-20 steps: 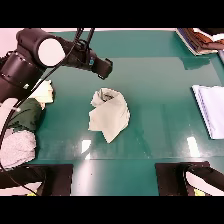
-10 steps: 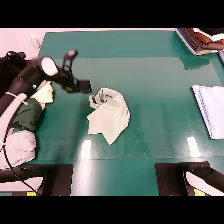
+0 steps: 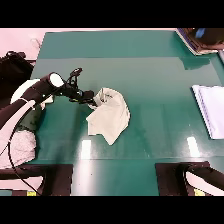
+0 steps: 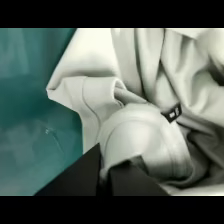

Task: Fold the shirts.

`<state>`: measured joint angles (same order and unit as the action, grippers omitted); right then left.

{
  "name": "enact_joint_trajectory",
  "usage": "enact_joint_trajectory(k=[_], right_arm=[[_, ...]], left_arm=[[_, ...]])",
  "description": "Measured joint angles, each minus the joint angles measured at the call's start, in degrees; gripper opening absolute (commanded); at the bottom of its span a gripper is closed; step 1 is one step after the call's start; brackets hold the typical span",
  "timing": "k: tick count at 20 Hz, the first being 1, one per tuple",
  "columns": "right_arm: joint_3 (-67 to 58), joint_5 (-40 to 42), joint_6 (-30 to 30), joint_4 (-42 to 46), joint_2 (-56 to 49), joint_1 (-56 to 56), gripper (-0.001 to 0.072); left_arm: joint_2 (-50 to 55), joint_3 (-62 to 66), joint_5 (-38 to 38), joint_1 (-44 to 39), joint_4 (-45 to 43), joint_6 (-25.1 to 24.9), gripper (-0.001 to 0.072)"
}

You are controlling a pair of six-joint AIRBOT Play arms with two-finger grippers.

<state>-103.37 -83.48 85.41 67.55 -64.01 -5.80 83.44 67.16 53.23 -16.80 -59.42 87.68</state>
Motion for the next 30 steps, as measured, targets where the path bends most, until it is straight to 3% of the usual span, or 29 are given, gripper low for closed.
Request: enact_joint_trajectory(k=[1,2,3,4,10,16,19,20,21,22,26,30], right_arm=[[4.1,-0.8,0.4,0.0,-0.2,0.0,0.0023],[8.6,-1.0,0.8,-0.1,-0.4,0.0,0.0150],[14.3,-0.9,1.0,-0.7,-0.5,0.0,0.0443],[20.5,0.0,1.2,-1.9,-0.6,-0.3,0.0532],[55.1,16.7,0.9,-16.8,-0.8,-7.1,0.0531],[66.2,31.6,-5.2,-33.6,-5.6,-19.1,0.0528],[64.0,35.8,-6.7,-37.0,-10.2,-24.0,0.0389],[62.7,36.8,-7.1,-37.4,-11.8,-25.2,0.0260],[61.5,37.6,-7.2,-37.5,-12.9,-26.0,0.0082],[60.3,38.2,-7.5,-37.3,-13.8,-26.6,0.0019],[56.7,38.6,-6.9,-31.2,-12.9,-25.4,0.0018],[52.8,31.5,-2.5,-15.7,-5.0,-17.5,0.0018]], left_arm=[[0.0,0.5,0.0,0.0,-1.0,-0.2,0.0026],[-0.1,1.0,0.1,0.0,-1.9,-0.3,0.0026],[-0.2,1.3,0.1,0.0,-2.5,-0.4,0.0026],[-0.2,1.5,0.3,0.0,-3.2,-0.5,0.0027],[-0.2,2.0,0.7,0.0,-5.0,-0.7,0.0026],[-0.2,2.0,0.7,0.0,-5.2,-0.7,0.0026],[-0.2,2.0,0.9,0.0,-5.2,-0.7,0.0026],[-0.2,2.0,1.0,0.0,-5.2,-0.7,0.0026],[-0.2,2.0,1.2,0.0,-5.2,-0.7,0.0026],[-0.2,2.0,1.3,0.0,-5.3,-0.7,0.0026],[-0.3,3.0,2.1,0.0,-7.2,-0.7,0.0026],[-0.9,10.0,5.5,0.0,-14.3,-0.7,0.0026]])
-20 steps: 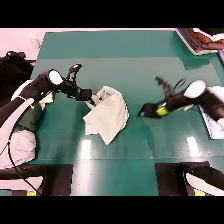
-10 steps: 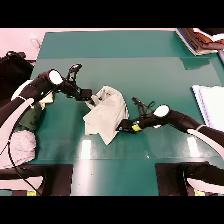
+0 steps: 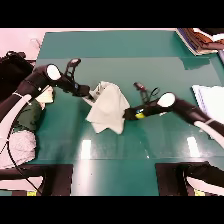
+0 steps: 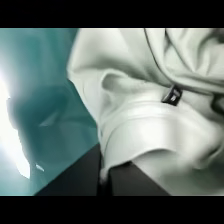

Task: Fold the shirts.

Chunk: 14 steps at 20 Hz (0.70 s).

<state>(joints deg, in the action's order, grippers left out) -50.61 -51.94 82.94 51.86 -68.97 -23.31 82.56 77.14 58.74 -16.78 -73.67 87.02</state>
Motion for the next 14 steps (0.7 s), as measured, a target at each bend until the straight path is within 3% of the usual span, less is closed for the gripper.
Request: enact_joint_trajectory(k=[6,14], right_arm=[[-12.9,-14.3,1.9,20.0,15.3,17.4,0.0017],[-34.9,-20.9,-0.8,25.0,28.9,33.6,0.0018]], left_arm=[[-8.3,16.3,-0.8,0.0,-7.5,0.0,0.0026],[-27.3,29.2,-5.0,0.0,-9.2,0.0,0.0026]])
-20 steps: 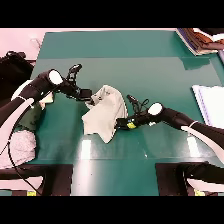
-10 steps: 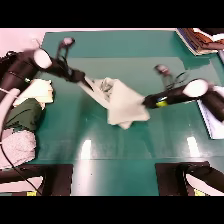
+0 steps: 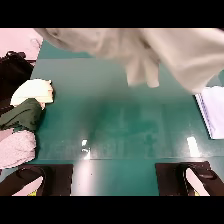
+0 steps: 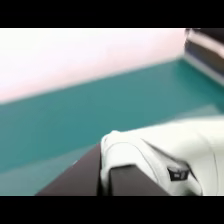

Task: Fold the shirts.

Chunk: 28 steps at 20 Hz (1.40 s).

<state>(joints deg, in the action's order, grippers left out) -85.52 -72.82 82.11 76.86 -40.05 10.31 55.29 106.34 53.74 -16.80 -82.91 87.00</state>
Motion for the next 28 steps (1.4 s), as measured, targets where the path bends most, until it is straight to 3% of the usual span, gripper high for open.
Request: enact_joint_trajectory(k=[5,8,15,18,20,26,28], right_arm=[[-11.3,-6.3,-0.3,0.2,-0.1,6.4,0.0018],[-14.9,-11.6,-0.3,0.4,-4.8,6.4,0.0017],[-3.6,-17.7,1.2,1.5,-20.8,-5.9,0.0017],[4.3,-15.4,1.3,1.3,-27.2,-10.6,0.0026],[8.8,-12.4,1.4,1.1,-30.8,-12.7,0.0455],[11.3,-9.0,0.4,1.1,-35.2,-10.1,0.0472],[12.9,-9.1,-0.2,0.8,-34.8,-5.8,0.0525]], left_arm=[[-9.7,1.6,-1.0,0.0,0.2,0.0,0.0025],[-10.4,1.9,1.0,0.0,0.1,0.0,0.0026],[4.9,-1.8,19.5,0.1,0.4,-1.6,0.0026],[12.5,-7.6,21.9,0.1,1.5,-2.6,0.0026],[16.6,-11.7,20.4,0.1,1.9,-3.0,0.0026],[22.9,-17.1,16.2,0.1,1.5,-3.4,0.0026],[23.4,-17.5,15.7,0.1,1.4,-3.5,0.0027]])
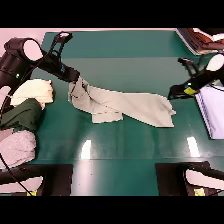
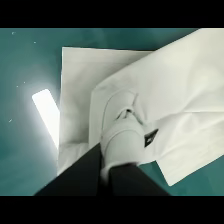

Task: Fold the shirts.

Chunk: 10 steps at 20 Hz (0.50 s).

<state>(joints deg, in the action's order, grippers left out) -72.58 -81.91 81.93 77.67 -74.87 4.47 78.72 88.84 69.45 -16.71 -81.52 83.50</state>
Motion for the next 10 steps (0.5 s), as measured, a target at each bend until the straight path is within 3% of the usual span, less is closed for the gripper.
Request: enact_joint_trajectory(k=[8,9,10], right_arm=[[13.2,6.8,-6.1,-17.0,0.2,12.4,0.0522],[14.2,7.9,-6.4,-18.2,0.2,12.3,0.0497],[14.8,9.1,-6.7,-19.1,0.2,11.9,0.0425]], left_arm=[[0.6,-0.5,-1.2,0.0,0.4,0.4,0.0026],[0.6,-0.5,-1.3,0.0,0.5,0.4,0.0026],[0.6,-0.5,-1.3,0.0,0.5,0.4,0.0026]])
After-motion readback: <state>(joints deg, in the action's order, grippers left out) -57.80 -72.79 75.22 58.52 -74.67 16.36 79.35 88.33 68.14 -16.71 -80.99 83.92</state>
